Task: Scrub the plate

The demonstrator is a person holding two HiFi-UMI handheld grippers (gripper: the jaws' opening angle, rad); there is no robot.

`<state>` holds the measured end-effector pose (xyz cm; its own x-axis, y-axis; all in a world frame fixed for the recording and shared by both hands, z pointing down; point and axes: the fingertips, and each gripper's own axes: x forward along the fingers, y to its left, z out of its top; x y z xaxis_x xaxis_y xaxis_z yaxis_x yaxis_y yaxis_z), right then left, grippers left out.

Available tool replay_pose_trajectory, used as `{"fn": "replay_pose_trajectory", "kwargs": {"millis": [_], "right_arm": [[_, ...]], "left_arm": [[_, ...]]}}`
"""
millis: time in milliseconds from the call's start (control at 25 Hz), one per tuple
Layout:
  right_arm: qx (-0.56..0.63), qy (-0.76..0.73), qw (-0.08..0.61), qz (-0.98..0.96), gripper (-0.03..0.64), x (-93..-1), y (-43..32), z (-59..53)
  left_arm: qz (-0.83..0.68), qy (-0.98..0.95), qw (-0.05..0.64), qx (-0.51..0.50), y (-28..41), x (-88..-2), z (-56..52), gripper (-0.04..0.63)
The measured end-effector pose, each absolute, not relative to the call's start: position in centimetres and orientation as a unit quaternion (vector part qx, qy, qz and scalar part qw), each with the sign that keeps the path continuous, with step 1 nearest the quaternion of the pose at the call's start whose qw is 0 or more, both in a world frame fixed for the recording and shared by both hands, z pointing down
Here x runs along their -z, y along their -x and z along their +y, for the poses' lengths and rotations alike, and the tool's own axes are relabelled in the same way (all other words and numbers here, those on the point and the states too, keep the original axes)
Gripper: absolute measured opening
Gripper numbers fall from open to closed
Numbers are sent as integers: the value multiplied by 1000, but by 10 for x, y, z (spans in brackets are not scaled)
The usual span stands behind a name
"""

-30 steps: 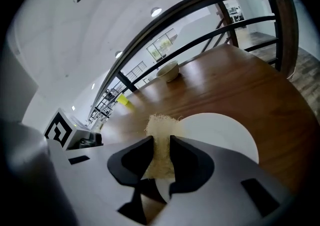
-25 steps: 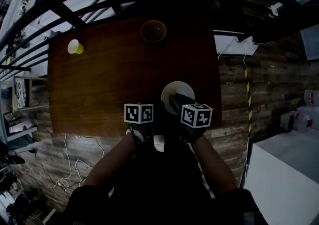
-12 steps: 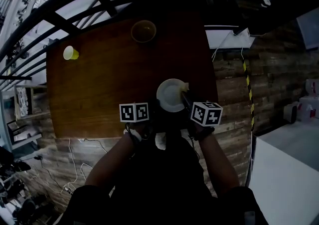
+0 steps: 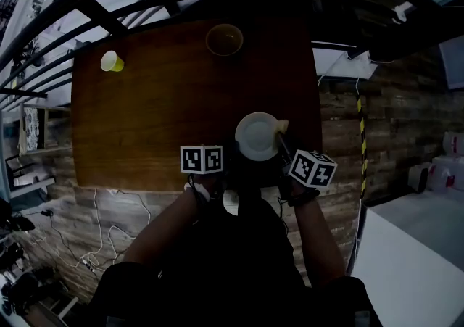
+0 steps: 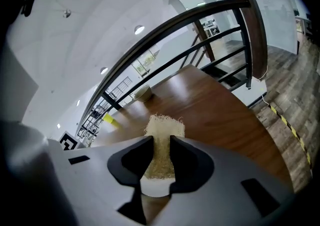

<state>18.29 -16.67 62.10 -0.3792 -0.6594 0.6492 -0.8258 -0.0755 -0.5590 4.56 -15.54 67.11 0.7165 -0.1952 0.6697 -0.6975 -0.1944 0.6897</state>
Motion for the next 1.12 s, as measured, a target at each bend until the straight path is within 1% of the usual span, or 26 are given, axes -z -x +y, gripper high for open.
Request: {"fn": "replay_pose_trajectory", "kwargs": {"millis": [120,280,440,560,760,960,1120], "right_arm": [[-481,-523,95,-697,114,-617,-151,-169],[-473,-476,131,-730,114,-621,-100,-166],[-464,-431,159,-757,115,-625,-51,-163],[-459,-412,172,-768,115,-628,-31,-163],[-457,-425,175,-762,115,-633,-43,-165],[-466,-443,178,-745,114,-643,-71,-159],[-470,-473,165,-727,114,-643,-99,-158]], "left_arm": [[-301,-739,565,-208,-43,-670,-153,78],[-312,-729,588,-157,-31,-662,-156,78],[-342,-716,596,-123,6,-655,-161,78],[-369,-702,599,-107,33,-653,-163,78],[-376,-699,600,-104,41,-652,-159,78],[-358,-717,584,-130,19,-651,-156,78],[-340,-735,566,-157,-1,-650,-160,78]]}}
